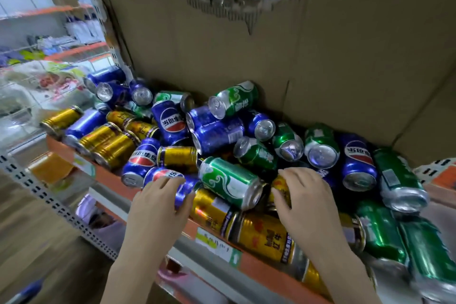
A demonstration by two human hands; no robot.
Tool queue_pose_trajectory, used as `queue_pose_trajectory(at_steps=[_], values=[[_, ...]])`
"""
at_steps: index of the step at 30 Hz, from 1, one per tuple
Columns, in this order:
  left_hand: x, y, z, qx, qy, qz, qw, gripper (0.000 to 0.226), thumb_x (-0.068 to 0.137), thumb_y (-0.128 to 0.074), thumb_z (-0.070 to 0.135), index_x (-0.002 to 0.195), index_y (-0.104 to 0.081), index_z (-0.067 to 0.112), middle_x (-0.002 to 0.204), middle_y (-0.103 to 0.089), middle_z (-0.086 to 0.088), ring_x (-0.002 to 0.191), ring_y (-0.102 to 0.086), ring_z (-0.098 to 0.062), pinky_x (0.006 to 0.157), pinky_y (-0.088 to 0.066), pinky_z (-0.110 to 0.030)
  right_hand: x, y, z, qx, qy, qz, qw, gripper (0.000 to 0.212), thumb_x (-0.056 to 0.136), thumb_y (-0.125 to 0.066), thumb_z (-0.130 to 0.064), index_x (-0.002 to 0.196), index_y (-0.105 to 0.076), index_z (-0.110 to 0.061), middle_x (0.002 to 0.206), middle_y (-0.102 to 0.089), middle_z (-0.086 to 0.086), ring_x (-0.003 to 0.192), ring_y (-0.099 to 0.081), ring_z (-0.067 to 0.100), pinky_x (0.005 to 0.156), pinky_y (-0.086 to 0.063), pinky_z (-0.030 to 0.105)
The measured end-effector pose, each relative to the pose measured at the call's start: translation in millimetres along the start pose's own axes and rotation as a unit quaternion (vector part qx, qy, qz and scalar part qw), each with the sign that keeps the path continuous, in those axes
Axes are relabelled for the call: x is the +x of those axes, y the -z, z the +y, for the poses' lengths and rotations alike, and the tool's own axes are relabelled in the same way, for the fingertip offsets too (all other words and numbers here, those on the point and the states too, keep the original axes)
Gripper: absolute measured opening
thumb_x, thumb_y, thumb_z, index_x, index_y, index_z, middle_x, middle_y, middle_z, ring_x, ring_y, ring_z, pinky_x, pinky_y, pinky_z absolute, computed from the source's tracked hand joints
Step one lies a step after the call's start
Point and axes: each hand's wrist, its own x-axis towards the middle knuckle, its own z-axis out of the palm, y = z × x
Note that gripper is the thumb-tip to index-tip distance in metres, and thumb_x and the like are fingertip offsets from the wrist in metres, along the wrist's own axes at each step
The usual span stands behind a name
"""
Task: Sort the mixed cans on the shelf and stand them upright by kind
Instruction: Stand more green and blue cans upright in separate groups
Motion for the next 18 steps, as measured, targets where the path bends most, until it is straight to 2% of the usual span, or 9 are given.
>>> queue_pose_trajectory(at_steps=[3, 5, 8, 11, 18], values=[[22, -2, -21, -0.007, -0.003, 0.012, 1.000, 0.026, 0.080, -0.072, 0.028, 0.098, -0.069, 0.010, 0.089, -0.069, -0.004, 0.075, -0.064, -0.028, 0.060, -0.052, -0.038, 18, -7, -16, -0.006, -0.013, -0.003, 1.000, 0.032, 0.080, -0.072, -0.022, 0.108, -0.066, -0.008, 0.105, -0.066, 0.006, 0.103, -0.061, 0.027, 0.087, -0.049, 0.041], [40, -5, -36, -0.012, -0.028, 0.021, 0.999, 0.026, 0.080, -0.068, 0.032, 0.093, -0.069, 0.010, 0.080, -0.066, -0.003, 0.066, -0.062, -0.027, 0.053, -0.049, -0.034, 34, -10, -29, -0.006, -0.012, 0.010, 1.000, 0.033, 0.077, -0.074, -0.017, 0.108, -0.066, -0.007, 0.103, -0.066, 0.007, 0.101, -0.060, 0.028, 0.085, -0.049, 0.042], [70, -8, -59, -0.022, -0.067, 0.023, 0.997, 0.023, 0.074, -0.077, 0.025, 0.088, -0.069, 0.010, 0.073, -0.063, -0.002, 0.061, -0.059, -0.027, 0.049, -0.046, -0.033, 59, -18, -52, -0.013, -0.025, 0.033, 0.999, 0.031, 0.082, -0.067, -0.020, 0.110, -0.065, -0.007, 0.105, -0.065, 0.007, 0.103, -0.059, 0.027, 0.086, -0.048, 0.043], [99, -4, -90, -0.027, -0.099, 0.020, 0.995, 0.026, 0.072, -0.079, 0.024, 0.092, -0.070, 0.010, 0.080, -0.067, -0.004, 0.067, -0.063, -0.028, 0.052, -0.052, -0.037, 81, -30, -84, -0.019, -0.042, 0.046, 0.998, 0.036, 0.080, -0.057, -0.027, 0.108, -0.065, -0.006, 0.103, -0.066, 0.007, 0.101, -0.059, 0.028, 0.086, -0.048, 0.042], [144, 8, -182, -0.004, -0.121, 0.017, 0.993, 0.026, 0.069, -0.081, 0.025, 0.088, -0.071, 0.011, 0.079, -0.067, -0.005, 0.066, -0.063, -0.030, 0.053, -0.050, -0.035, 122, -80, -177, -0.008, -0.042, 0.056, 0.998, 0.034, 0.077, -0.057, -0.028, 0.103, -0.067, -0.009, 0.098, -0.065, 0.004, 0.094, -0.060, 0.025, 0.081, -0.050, 0.036]])
